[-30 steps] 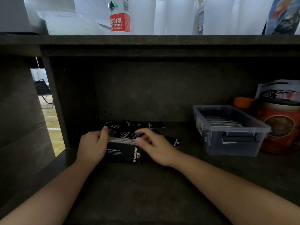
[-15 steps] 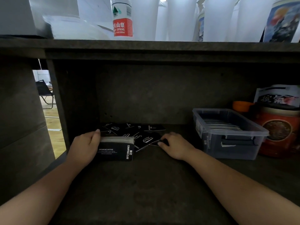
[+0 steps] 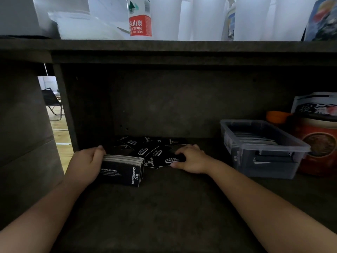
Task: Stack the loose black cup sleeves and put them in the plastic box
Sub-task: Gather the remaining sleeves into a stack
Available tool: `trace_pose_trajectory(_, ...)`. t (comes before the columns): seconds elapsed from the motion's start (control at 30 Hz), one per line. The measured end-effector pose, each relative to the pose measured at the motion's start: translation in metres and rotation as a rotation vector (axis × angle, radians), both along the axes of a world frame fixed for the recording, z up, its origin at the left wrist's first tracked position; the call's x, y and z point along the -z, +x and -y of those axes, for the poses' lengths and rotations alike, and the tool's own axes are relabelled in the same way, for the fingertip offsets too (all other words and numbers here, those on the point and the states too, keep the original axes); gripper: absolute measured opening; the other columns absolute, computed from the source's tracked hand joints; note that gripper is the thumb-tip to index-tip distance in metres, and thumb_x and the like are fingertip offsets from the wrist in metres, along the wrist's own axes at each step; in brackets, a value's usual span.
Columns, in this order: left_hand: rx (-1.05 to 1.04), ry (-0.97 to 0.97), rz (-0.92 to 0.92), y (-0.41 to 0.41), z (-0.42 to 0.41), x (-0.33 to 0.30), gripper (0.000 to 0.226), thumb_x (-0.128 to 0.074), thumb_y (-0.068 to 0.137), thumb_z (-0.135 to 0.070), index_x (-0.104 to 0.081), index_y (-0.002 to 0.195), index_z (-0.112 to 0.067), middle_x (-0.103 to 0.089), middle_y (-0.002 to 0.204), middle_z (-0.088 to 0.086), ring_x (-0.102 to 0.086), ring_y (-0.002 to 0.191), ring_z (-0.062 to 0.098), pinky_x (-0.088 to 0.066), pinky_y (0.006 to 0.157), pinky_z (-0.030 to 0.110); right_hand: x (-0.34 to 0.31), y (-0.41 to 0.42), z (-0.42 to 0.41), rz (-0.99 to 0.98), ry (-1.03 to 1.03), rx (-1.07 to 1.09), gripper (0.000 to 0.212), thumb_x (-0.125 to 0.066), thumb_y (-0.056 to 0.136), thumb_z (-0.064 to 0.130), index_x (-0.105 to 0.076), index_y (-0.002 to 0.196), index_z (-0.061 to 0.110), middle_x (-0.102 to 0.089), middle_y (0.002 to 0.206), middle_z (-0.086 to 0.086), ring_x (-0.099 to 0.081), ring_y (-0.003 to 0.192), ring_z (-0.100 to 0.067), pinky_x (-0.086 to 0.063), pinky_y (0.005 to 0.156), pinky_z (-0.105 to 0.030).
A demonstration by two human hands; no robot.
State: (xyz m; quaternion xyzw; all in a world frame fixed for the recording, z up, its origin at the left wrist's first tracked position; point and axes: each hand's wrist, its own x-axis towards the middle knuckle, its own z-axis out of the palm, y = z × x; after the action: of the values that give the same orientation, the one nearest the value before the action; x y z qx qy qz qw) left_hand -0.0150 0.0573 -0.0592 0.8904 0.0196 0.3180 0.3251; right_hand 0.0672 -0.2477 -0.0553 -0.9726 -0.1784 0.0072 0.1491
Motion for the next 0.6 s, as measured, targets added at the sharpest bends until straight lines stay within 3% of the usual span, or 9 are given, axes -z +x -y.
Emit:
trace_pose_trajectory(0.1, 0.015, -0.006, -0.007, -0.003, 0.0, 0.0, 0.044, -0.035, 0.103, -0.025, -0.067, 0.075, -0.014, -0.065, 0.07, 0.005, -0.059, 0.07, 0.018, -0.043, 0.063, 0.03, -0.003, -0.004, 0.003, -0.003, 0.237, 0.002, 0.049, -0.075, 0.081, 0.039, -0.051, 0.121, 0.024, -0.053, 0.124, 0.001, -0.049, 0.119, -0.017, -0.042, 0.092, -0.027)
trace_pose_trajectory(0.2, 0.033, 0.003, -0.02, -0.003, -0.001, 0.001, 0.043, -0.035, 0.103, -0.028, -0.067, 0.076, -0.017, -0.065, 0.07, 0.003, -0.06, 0.07, 0.017, -0.042, 0.062, 0.029, -0.007, -0.009, -0.001, 0.142, 0.447, -0.016, 0.021, -0.062, 0.091, 0.013, -0.057, 0.108, 0.025, -0.06, 0.111, 0.004, -0.058, 0.108, -0.012, -0.042, 0.077, -0.015)
trace_pose_trajectory(0.33, 0.019, 0.058, -0.004, 0.001, -0.006, 0.006, 0.04, -0.033, 0.103, -0.03, -0.069, 0.087, -0.021, -0.068, 0.078, 0.003, -0.063, 0.077, 0.02, -0.047, 0.069, 0.034, -0.01, -0.033, -0.031, 0.199, 0.661, -0.08, 0.03, -0.054, 0.093, 0.0, -0.058, 0.102, 0.029, -0.065, 0.106, 0.005, -0.061, 0.105, -0.007, -0.048, 0.081, -0.014)
trace_pose_trajectory(0.47, 0.054, 0.064, 0.037, 0.0, -0.005, 0.006, 0.042, -0.027, 0.103, -0.036, -0.065, 0.118, -0.026, -0.069, 0.099, 0.001, -0.061, 0.092, 0.017, -0.047, 0.076, 0.032, -0.004, -0.055, -0.07, 0.023, 0.8, -0.201, 0.034, -0.044, 0.096, -0.005, -0.053, 0.112, 0.024, -0.067, 0.112, -0.008, -0.063, 0.104, -0.013, -0.052, 0.081, -0.018)
trace_pose_trajectory(0.6, 0.135, 0.066, 0.004, -0.002, -0.006, 0.005, 0.041, -0.024, 0.103, -0.042, -0.065, 0.109, -0.04, -0.068, 0.097, -0.005, -0.062, 0.092, 0.012, -0.048, 0.078, 0.031, 0.001, -0.071, -0.089, -0.097, 0.794, -0.34, 0.057, -0.047, 0.091, -0.011, -0.038, 0.139, 0.018, -0.057, 0.127, -0.009, -0.058, 0.112, -0.013, -0.046, 0.093, -0.016)
